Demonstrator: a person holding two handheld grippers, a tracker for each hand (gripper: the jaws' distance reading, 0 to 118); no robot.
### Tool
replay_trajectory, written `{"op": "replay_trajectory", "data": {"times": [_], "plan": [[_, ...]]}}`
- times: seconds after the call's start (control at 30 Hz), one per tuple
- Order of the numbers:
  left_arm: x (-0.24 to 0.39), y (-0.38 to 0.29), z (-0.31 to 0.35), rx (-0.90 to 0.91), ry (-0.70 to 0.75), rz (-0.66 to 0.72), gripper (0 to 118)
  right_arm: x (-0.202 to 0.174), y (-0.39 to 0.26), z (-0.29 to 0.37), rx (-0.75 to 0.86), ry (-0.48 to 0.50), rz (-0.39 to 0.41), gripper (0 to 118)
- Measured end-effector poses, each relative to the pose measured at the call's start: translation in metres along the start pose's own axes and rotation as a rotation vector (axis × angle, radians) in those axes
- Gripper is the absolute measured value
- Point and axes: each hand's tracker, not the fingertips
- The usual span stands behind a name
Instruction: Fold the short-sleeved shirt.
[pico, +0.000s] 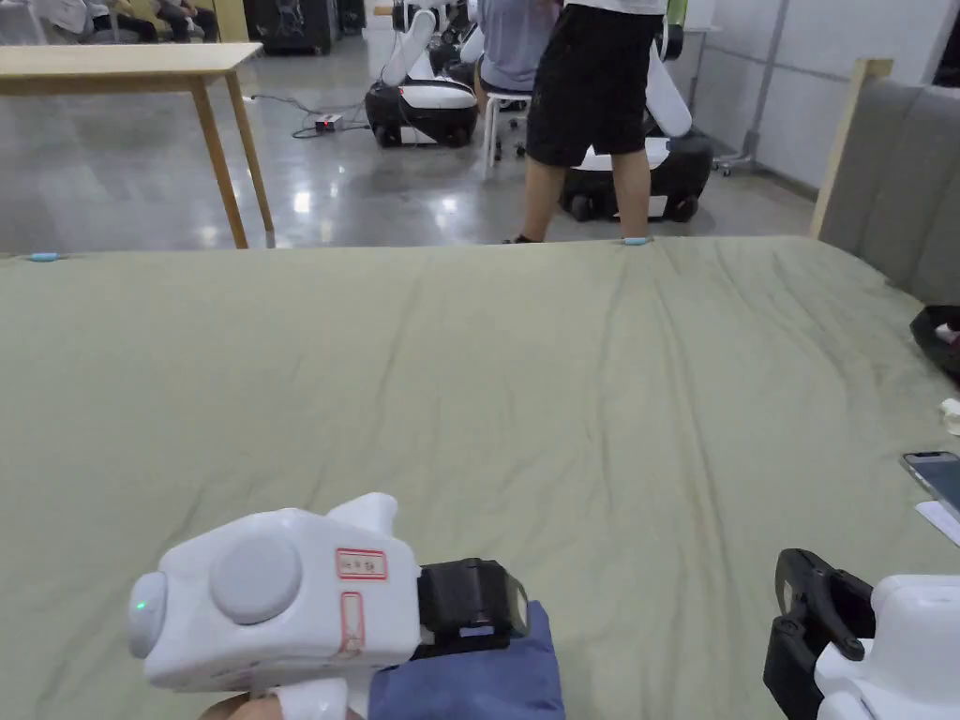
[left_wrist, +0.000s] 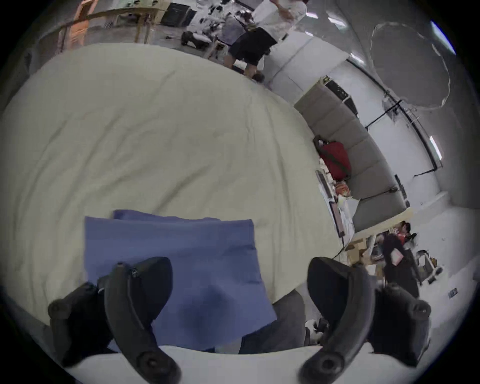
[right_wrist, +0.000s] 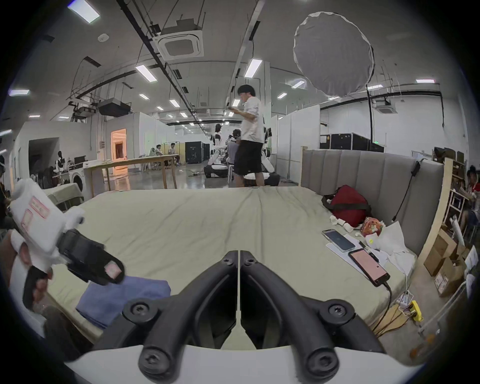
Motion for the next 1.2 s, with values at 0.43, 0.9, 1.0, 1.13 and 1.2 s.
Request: {"op": "replay_trajectory", "data": {"times": [0.43, 0.9, 1.0, 1.13, 1.2], "plan": [[-0.037, -0.061, -0.089, -0.258, -0.32, 0.125, 3, -0.011, -0.013, -0.006, -0.088, 0.045, -0.019, 3], [-0.076, -0.024, 0.013, -0.009, -0.251, 0.039, 2, -0.034, -0.019, -0.09, -0.46, 0.721, -0.419, 3], [-0.105, -0.018, 0.042, 0.043, -0.176, 0.042, 2, -0.043, -0.054, -0.136, -0.623, 0.911, -0.532, 3], [-0.144, -0.014, 0.056, 0.051, -0.134, 0.098, 2, -0.05, -0.103, -0.17, -0.816, 1.033, -0.611, 3], [-0.158, -0.012, 0.056, 0.049, -0.127, 0.108, 2, -0.045, -0.125, -0.182, -0.869, 1.003, -0.688, 2]]}}
